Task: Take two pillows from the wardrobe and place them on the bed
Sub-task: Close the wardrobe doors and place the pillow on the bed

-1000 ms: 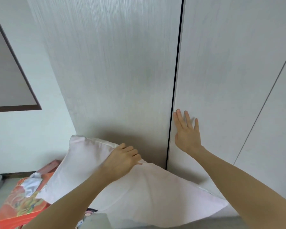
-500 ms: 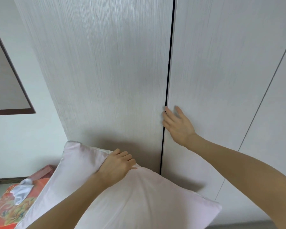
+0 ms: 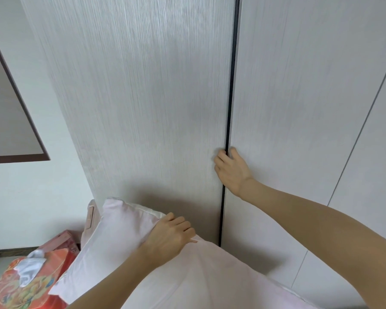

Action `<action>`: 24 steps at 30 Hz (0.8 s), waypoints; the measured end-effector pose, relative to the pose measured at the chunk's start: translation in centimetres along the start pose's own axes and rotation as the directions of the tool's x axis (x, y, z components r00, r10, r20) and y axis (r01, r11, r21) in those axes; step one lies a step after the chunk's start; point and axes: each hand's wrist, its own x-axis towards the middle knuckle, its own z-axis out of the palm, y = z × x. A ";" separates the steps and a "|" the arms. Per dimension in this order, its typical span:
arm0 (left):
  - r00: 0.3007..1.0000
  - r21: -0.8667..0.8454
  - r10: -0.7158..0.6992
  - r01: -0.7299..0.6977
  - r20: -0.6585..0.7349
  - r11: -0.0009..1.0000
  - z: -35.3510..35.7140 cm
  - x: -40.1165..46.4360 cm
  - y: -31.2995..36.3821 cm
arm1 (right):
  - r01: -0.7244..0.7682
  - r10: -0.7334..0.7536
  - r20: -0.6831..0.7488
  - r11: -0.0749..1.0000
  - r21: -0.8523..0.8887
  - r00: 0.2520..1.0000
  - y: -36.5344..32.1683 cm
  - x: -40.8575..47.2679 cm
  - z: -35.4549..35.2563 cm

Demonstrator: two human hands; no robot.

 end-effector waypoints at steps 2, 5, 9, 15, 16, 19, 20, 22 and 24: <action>1.000 -0.007 0.003 -0.003 -0.007 1.000 0.1 0.0 -0.1 | 0.014 -0.012 -0.044 0.999 0.045 0.999 0.1 -0.1 0.1; 1.000 -0.006 0.020 -0.020 0.010 1.000 0.3 0.2 -0.6 | 0.048 -0.041 -0.189 0.998 0.032 0.981 0.9 -1.0 1.2; 0.994 -0.007 0.072 -0.071 0.087 0.997 0.4 0.4 -0.5 | -0.006 0.028 -0.094 0.974 0.228 0.995 0.3 -2.6 3.6; 0.993 0.005 0.074 -0.075 0.093 0.997 1.2 1.3 -1.1 | -0.128 0.124 0.042 0.861 0.492 0.991 -0.3 -2.4 4.6; 0.994 -0.003 0.062 -0.062 0.093 0.998 1.4 1.1 -1.1 | -0.128 0.124 0.041 0.848 0.514 0.991 -0.4 -2.4 4.5; 0.997 0.009 0.029 -0.030 0.067 1.000 1.4 0.7 -1.2 | -0.128 0.225 -0.080 0.773 0.621 0.971 -1.1 -3.6 2.8; 0.997 0.011 0.020 -0.021 0.068 1.000 1.3 0.4 -1.3 | -0.100 0.266 -0.148 0.733 0.673 0.952 -2.0 -4.3 2.3; 0.996 0.029 0.000 -0.003 0.084 1.000 0.9 -0.4 -1.7 | 0.013 0.251 -0.156 0.490 0.872 0.955 -4.6 -6.1 1.6; 0.993 0.034 -0.034 0.031 0.113 0.999 0.2 -1.5 -2.2 | -0.011 0.046 0.005 0.137 0.991 0.999 -7.5 -7.9 0.6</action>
